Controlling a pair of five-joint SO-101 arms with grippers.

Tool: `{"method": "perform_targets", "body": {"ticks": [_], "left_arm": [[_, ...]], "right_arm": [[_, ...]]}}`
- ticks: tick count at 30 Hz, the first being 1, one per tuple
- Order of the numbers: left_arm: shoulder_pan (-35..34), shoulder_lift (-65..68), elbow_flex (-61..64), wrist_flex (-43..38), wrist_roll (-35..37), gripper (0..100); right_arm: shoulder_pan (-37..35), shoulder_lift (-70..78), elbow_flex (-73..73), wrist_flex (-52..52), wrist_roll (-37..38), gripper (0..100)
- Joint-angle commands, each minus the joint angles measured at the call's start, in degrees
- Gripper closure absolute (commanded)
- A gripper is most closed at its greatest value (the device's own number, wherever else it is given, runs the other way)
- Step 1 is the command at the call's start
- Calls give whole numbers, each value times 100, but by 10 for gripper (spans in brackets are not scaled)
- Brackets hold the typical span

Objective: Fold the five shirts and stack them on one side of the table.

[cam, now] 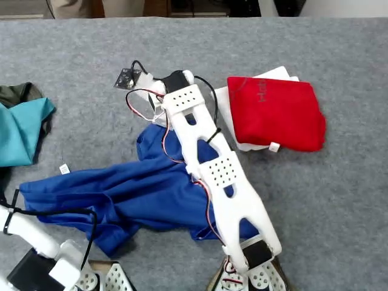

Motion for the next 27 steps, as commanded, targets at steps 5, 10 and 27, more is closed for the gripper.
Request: {"method": "perform_targets", "body": {"ticks": [5, 10, 27], "left_arm": [[9, -180, -26, -70, 26, 981], [9, -180, -35, -70, 18, 981], [70, -119, 1108, -1152, 26, 981]], "right_arm": [[-13, -75, -251, 114, 273, 847], [4, -57, -303, 70, 229, 998], [382, -374, -1349, -237, -1565, 998]]}}
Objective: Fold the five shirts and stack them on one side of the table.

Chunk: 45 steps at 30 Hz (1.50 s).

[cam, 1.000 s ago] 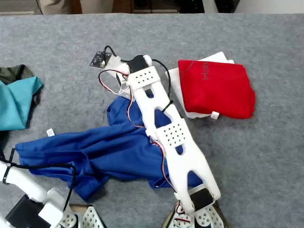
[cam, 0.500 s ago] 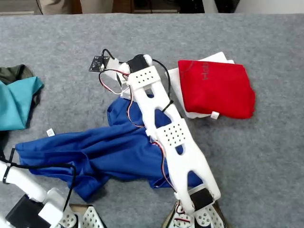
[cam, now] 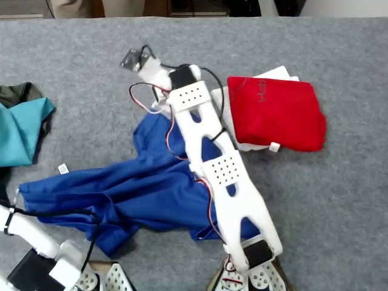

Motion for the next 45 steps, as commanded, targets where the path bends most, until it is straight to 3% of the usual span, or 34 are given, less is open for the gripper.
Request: {"method": "perform_targets", "body": {"ticks": [1, 5, 9, 17, 23, 29, 37, 45], "left_arm": [[79, -119, 756, -914, 35, 981], [334, -119, 1459, -1609, 519, 979], [633, -22, 1486, -1741, 1380, 971], [316, 1930, 62, -1776, 2312, 902], [642, 2976, -1644, -756, 2875, 919], [1204, 2976, -2523, -9, 3402, 953], [1538, 3310, -2127, -501, 4149, 925], [1495, 3749, -1301, -721, 3815, 927]], "right_arm": [[233, -426, -664, 62, -457, 998], [312, -541, -1007, 290, -695, 998], [286, -523, -1130, 501, -686, 998], [312, -505, -1077, 536, -677, 998], [268, -303, -1086, 484, -677, 998], [303, 84, -1138, 484, -712, 998], [295, 154, -1112, 378, -712, 998], [312, 171, -1077, 176, -712, 998]]}}
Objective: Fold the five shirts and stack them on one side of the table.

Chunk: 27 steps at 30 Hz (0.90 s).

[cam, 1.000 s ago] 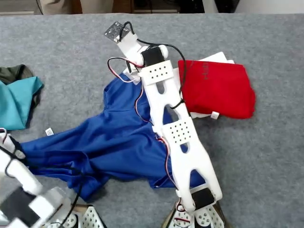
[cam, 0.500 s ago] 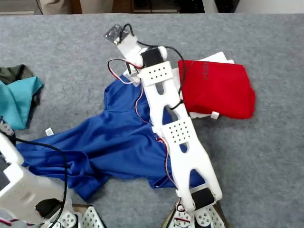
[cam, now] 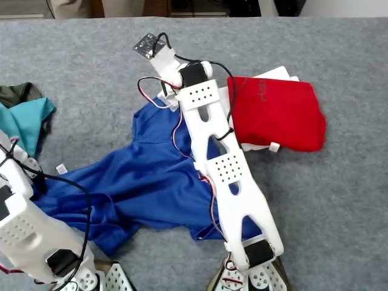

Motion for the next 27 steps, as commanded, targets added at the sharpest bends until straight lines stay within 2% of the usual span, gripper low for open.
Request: {"method": "perform_targets", "body": {"ticks": [1, 5, 11, 15, 23, 27], "left_arm": [[0, -242, 229, -35, -237, 935], [-167, -989, 782, 62, -413, 969], [-580, -1666, 2110, -721, -1081, 967], [-879, -1719, 2514, -826, -1433, 966], [-993, -1727, 2101, -607, -1468, 967], [-976, -1727, 1196, 193, -1468, 965]], "right_arm": [[84, -66, -180, -229, -53, 998], [136, 48, -171, -440, -53, 998], [242, 462, -242, -501, -44, 998], [303, 558, -242, -510, -44, 998], [286, 585, -233, -510, -53, 998], [277, 593, -207, -510, -53, 998]]}}
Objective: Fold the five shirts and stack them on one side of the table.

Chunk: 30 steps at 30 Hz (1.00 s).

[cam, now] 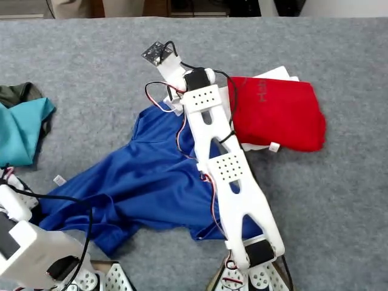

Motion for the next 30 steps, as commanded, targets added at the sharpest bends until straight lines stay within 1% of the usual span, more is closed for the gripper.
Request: {"method": "perform_targets", "body": {"ticks": [1, 3, 6, 9, 12, 17, 20, 26, 30], "left_arm": [[-9, -215, -1090, 905, -62, 965], [0, -154, -1855, 1380, -62, 965], [-26, -92, -2488, 1521, -35, 964], [0, 224, -2558, 1345, -26, 960], [0, 787, -2593, 1134, -53, 918], [0, 1578, -2602, 1108, -62, 870], [-9, 1640, -2637, 1099, -97, 853], [-97, 1684, -3279, 1134, -316, 807], [-281, 1692, -3341, 1143, -897, 808]], "right_arm": [[84, -75, -207, -88, -53, 998], [84, -75, -198, -88, -53, 998], [84, -75, -189, -79, -53, 998], [84, -75, -189, -70, -53, 998], [84, -75, -189, -53, -53, 998], [84, -75, -189, -44, -53, 998], [84, -75, -189, -44, -53, 998], [84, -75, -180, -44, -53, 998], [84, -75, -180, -35, -53, 998]]}}
